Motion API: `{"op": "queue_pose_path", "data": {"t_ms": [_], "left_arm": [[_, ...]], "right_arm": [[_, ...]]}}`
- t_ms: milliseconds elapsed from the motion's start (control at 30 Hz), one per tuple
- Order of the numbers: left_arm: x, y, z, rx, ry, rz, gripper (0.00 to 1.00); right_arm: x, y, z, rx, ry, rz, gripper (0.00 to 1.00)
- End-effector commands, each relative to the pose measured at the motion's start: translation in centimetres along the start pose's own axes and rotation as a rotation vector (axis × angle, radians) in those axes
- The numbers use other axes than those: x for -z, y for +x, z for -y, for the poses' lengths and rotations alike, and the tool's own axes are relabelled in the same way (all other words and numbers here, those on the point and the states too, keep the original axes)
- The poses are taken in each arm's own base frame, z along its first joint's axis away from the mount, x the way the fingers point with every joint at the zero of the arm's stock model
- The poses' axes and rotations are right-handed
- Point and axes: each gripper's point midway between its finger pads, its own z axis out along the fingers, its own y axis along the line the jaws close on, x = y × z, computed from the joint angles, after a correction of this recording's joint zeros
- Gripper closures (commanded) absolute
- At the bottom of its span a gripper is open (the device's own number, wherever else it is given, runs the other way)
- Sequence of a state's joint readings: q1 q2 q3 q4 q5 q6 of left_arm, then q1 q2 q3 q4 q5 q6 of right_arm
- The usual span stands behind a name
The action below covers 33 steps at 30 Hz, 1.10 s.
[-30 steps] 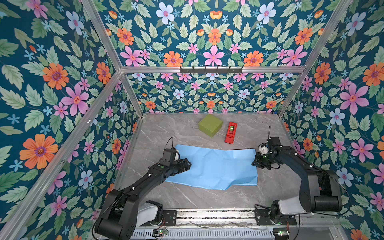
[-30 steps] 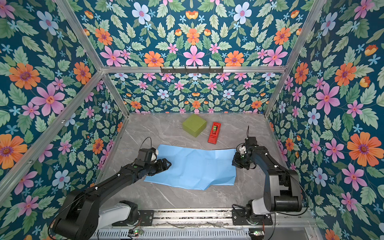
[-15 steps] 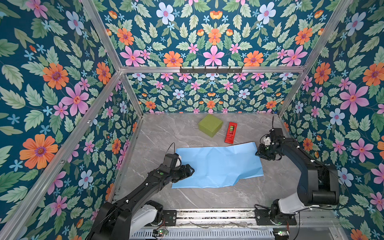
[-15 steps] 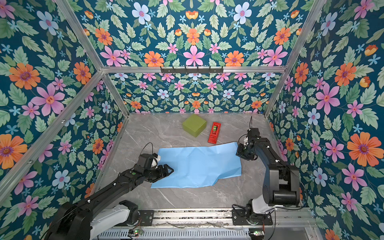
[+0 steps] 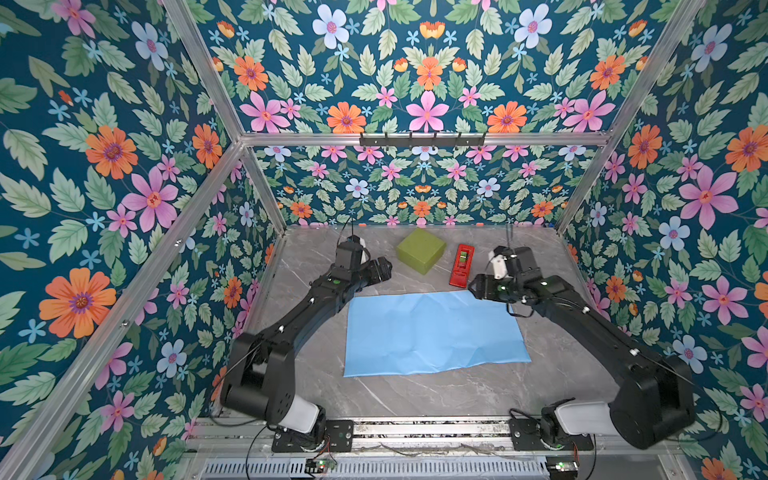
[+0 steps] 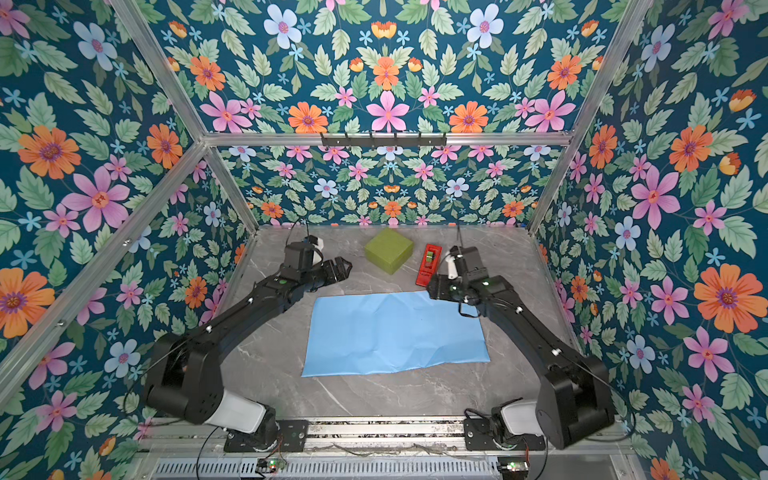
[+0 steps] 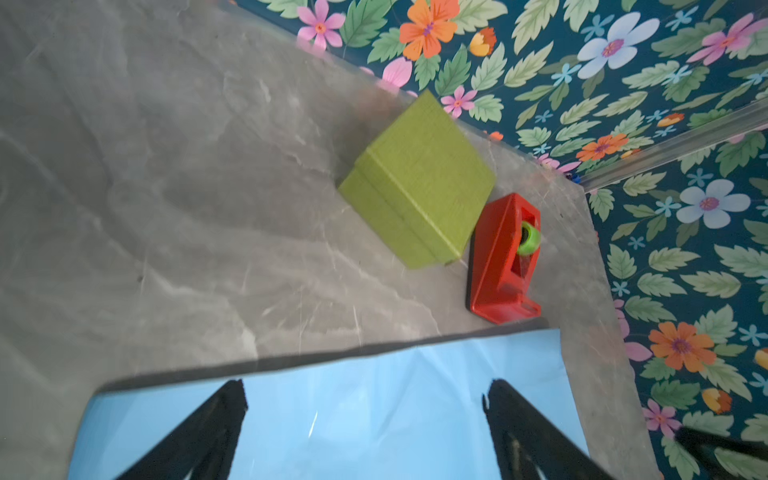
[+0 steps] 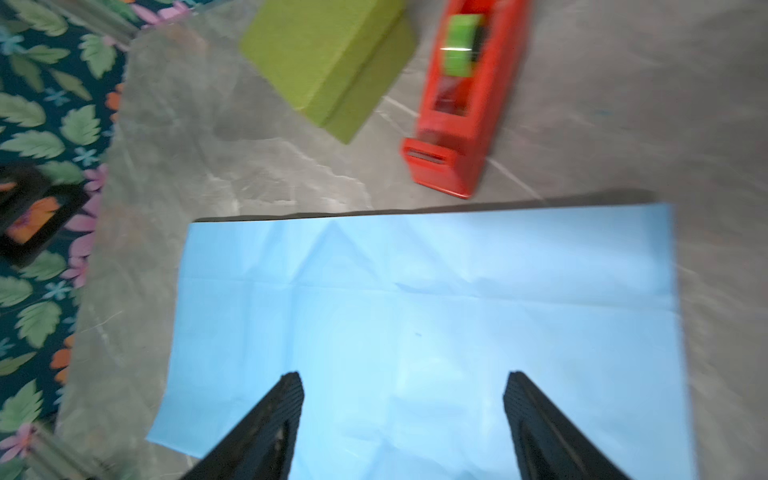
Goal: Wrap the gift box in paper
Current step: 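Release the paper and reach both grippers to the green box's sides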
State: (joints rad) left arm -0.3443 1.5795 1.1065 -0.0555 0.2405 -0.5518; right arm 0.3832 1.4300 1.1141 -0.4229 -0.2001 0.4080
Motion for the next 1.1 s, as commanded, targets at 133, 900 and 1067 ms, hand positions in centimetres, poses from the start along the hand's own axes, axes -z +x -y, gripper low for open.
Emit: {"op": "queue_pose_path", "data": {"t_ms": [133, 900, 1067], "left_arm": [[-6.9, -5.0, 1.4, -0.086, 0.17, 0.035, 0.07], [-17.7, -2.8, 3.1, -0.07, 0.477, -0.185, 0.21], [-13.6, -0.6, 1.8, -0.057, 0.45, -0.201, 0.26]], "right_arm": [[-6.7, -6.8, -6.1, -0.104, -0.106, 0.127, 0.15], [-21.3, -12.3, -3.9, -0.27, -0.093, 0.031, 0.11], [-21.3, -11.3, -5.9, -0.233, -0.201, -0.032, 0.15]]}}
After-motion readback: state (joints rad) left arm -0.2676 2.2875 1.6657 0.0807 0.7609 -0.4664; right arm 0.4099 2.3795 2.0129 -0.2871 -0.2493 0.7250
